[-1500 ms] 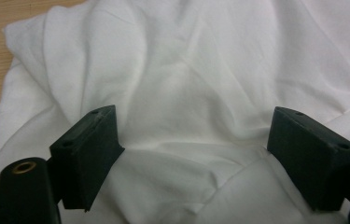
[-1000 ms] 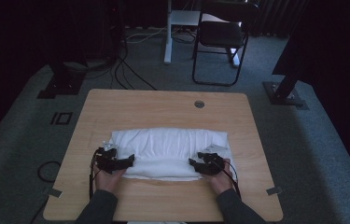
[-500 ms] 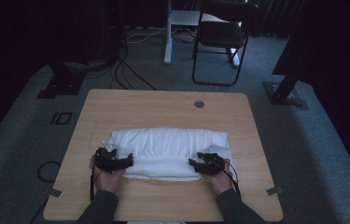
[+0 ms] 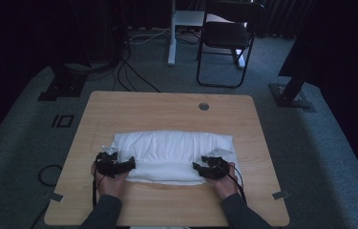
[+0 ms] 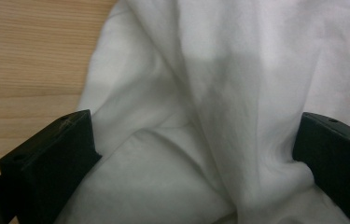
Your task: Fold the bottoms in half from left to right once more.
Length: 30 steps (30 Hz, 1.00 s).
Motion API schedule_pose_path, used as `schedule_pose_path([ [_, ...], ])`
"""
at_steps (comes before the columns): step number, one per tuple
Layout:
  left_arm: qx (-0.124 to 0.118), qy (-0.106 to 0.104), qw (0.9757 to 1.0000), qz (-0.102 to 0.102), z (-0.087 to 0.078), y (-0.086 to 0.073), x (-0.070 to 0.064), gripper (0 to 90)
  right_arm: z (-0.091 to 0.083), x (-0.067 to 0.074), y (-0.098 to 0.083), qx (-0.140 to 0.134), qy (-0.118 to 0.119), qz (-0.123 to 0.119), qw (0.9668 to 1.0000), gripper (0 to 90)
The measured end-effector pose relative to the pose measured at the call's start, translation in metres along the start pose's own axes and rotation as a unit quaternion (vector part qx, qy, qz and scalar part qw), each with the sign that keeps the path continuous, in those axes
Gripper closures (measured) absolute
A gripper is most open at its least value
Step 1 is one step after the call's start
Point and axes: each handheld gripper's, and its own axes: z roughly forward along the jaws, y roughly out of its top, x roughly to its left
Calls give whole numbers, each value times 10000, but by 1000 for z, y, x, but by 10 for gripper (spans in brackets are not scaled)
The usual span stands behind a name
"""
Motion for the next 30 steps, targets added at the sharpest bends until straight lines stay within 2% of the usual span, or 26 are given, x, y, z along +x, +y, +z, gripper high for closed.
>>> schedule_pose_path([
  [2,-1,-38,10000,-19,-1,0,2,0,0,0,0,5,2,-7,10000,469],
  [3,7,-121,9999,-49,-1,0,5,0,0,0,0,4,0,-7,10000,469],
  [5,-6,-227,9996,-172,-4,0,9,0,0,0,0,5,7,6,10000,469],
  [8,-16,-267,9993,-265,-5,0,14,0,0,0,0,9,17,12,10000,469],
  [10,-29,-88,9993,-353,-4,0,16,0,0,-1,0,8,20,12,10000,469],
  [14,13,129,9995,-286,-2,0,13,0,0,0,0,4,23,11,10000,469],
  [18,57,169,9995,-256,-2,0,11,0,0,0,0,8,32,10,10000,469],
  [20,100,119,9997,-162,-3,0,11,3,0,0,0,12,32,10,10000,469],
  [22,131,-20,9999,-78,-6,1,9,83,0,0,0,16,35,7,10000,469],
  [24,205,-100,9997,62,-9,3,4,213,0,0,0,13,45,21,10000,469],
  [25,205,-100,9997,62,-9,3,4,289,0,0,0,13,45,21,10000,469],
  [26,176,-384,9991,91,-11,3,1,289,0,-1,0,9,50,31,10000,469],
  [27,164,-491,9986,73,-11,3,0,521,-1,0,0,9,50,32,10000,468],
  [30,136,-874,9961,-38,-10,2,4,686,-1,0,1,15,58,-1,10000,466],
])
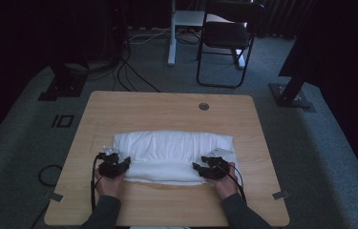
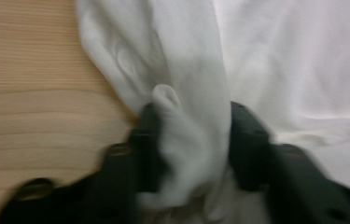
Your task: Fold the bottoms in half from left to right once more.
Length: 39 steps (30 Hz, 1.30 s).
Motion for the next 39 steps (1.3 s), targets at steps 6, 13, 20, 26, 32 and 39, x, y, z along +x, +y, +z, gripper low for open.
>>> schedule_pose_path([
  [6,-323,-554,9978,-174,-7,1,11,783,-10,3,12,-5,-26,-142,9999,452],
  [13,-1111,-1075,9879,-87,-27,13,13,789,-6,23,43,-250,112,-401,9988,453],
  [20,-1418,-1423,9795,-119,-38,28,14,795,34,42,44,554,-90,-997,9934,455],
  [26,-1725,-1783,9687,109,-50,50,-3,798,49,42,39,511,59,-838,9952,478],
  [32,-1898,-2027,9597,442,-55,68,-26,798,64,55,41,270,144,-733,9968,494],
  [39,-1759,-2289,9545,752,-45,71,-53,799,91,88,49,-58,426,-812,9958,497],
])
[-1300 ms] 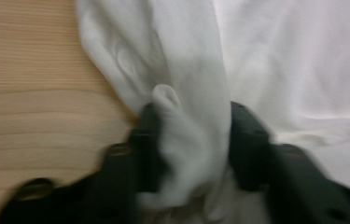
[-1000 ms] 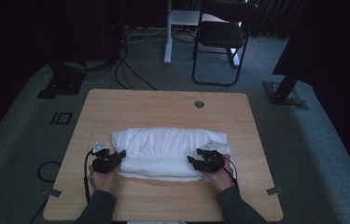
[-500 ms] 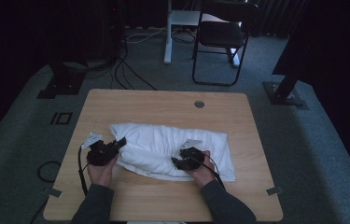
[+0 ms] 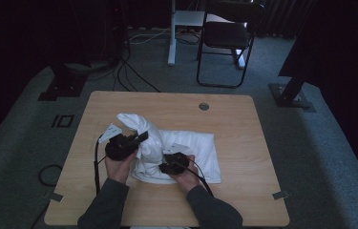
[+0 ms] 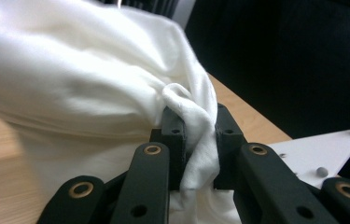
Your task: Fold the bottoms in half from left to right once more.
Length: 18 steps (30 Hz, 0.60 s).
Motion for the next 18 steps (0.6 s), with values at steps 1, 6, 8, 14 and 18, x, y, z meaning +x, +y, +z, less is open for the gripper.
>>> schedule_pose_path([
  [1,58,0,10000,48,3,-1,-2,799,3,3,2,-7,74,-16,10000,496],
  [6,144,2,9998,117,5,-5,-1,799,-16,1,10,0,272,-16,9996,411],
  [8,179,20,9998,118,4,-4,1,799,-37,-6,7,-198,30,-143,9997,384],
  [14,278,-16,9994,229,7,-1,-5,799,-43,-24,-18,298,-452,-16,9985,413],
  [18,359,-154,9987,318,14,7,-18,799,-28,-10,-18,281,-351,-19,9990,469],
])
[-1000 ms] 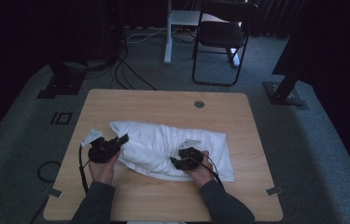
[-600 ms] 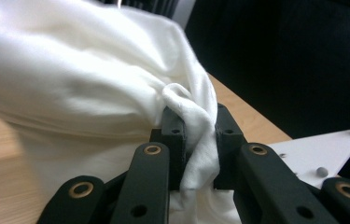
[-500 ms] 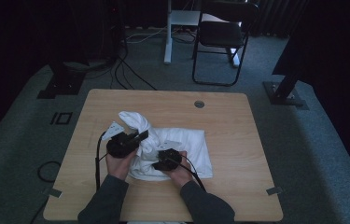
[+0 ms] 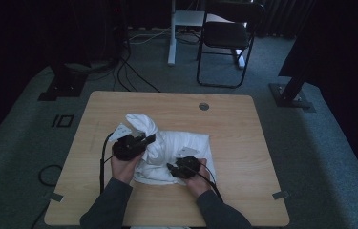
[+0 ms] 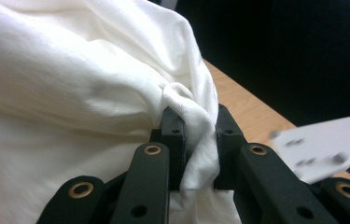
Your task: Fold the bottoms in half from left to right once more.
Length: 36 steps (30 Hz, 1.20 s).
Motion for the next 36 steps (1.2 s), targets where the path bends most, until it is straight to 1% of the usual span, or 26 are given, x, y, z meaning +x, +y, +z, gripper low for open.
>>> schedule_pose_path([
  [2,63,-21,9999,152,6,3,-6,799,9,10,6,-50,112,-2,9999,469],
  [4,153,15,9995,263,12,3,-10,799,15,19,12,-74,301,-99,9995,438],
  [6,223,44,9992,322,13,1,-10,799,8,20,14,-117,593,-171,9980,382],
  [7,236,42,9991,345,13,-1,-10,799,-2,17,13,-272,666,-219,9972,380],
  [8,252,14,9990,367,13,-3,-9,799,-14,13,10,-465,647,-264,9965,380],
  [9,269,-19,9990,359,12,-5,-9,799,-26,5,7,-607,503,-241,9966,382],
  [10,282,-24,9989,360,12,-5,-9,799,-38,-7,3,-633,195,-119,9977,392],
  [11,298,-32,9989,365,12,-6,-9,799,-41,-14,0,-529,-49,-44,9986,392],
  [12,298,-51,9989,353,13,-7,-9,799,-42,-25,-4,-316,-333,89,9989,391],
  [13,306,-64,9989,363,14,-7,-11,799,-40,-34,-9,-90,-476,236,9985,392],
  [15,338,-94,9986,401,17,-7,-14,799,-29,-45,-18,324,-524,374,9974,391],
  [16,338,-94,9986,401,17,-7,-14,799,-29,-45,-18,324,-524,374,9974,391],
  [18,425,-263,9976,478,23,-9,-23,799,-21,-45,-21,138,-464,400,9980,394],
  [20,441,-486,9965,520,27,-12,-32,799,-17,-45,-18,119,-416,358,9984,395],
  [22,457,-788,9941,597,32,-18,-43,798,-14,-45,-17,42,-375,349,9987,396],
  [23,513,-945,9921,646,37,-24,-49,798,-13,-45,-17,5,-336,337,9989,396],
  [25,678,-1035,9901,661,46,-35,-54,797,-13,-46,-19,-53,-270,296,9992,396],
  [27,853,-1078,9890,551,58,-50,-52,797,-15,-50,-20,-58,-113,286,9995,395],
  [28,917,-1086,9889,437,63,-58,-50,797,-18,-52,-21,-9,-22,268,9996,393],
  [29,979,-1091,9886,343,68,-65,-48,797,-22,-57,-22,61,-1,242,9997,393],
  [30,1031,-1087,9882,307,71,-71,-47,797,-27,-61,-24,137,-67,268,9995,393],
  [31,1093,-1024,9881,350,75,-76,-47,797,-34,-67,-26,169,-144,289,9993,393],
  [33,1261,-900,9867,484,81,-82,-50,795,-50,-79,-30,144,-367,337,9987,384],
  [34,1349,-814,9860,555,85,-85,-52,794,-59,-85,-31,77,-426,406,9982,382],
  [35,1405,-747,9854,610,87,-86,-54,793,-71,-92,-32,-93,-404,508,9979,374],
  [36,1487,-675,9842,681,91,-88,-56,791,-78,-95,-32,-227,-354,558,9976,368],
])
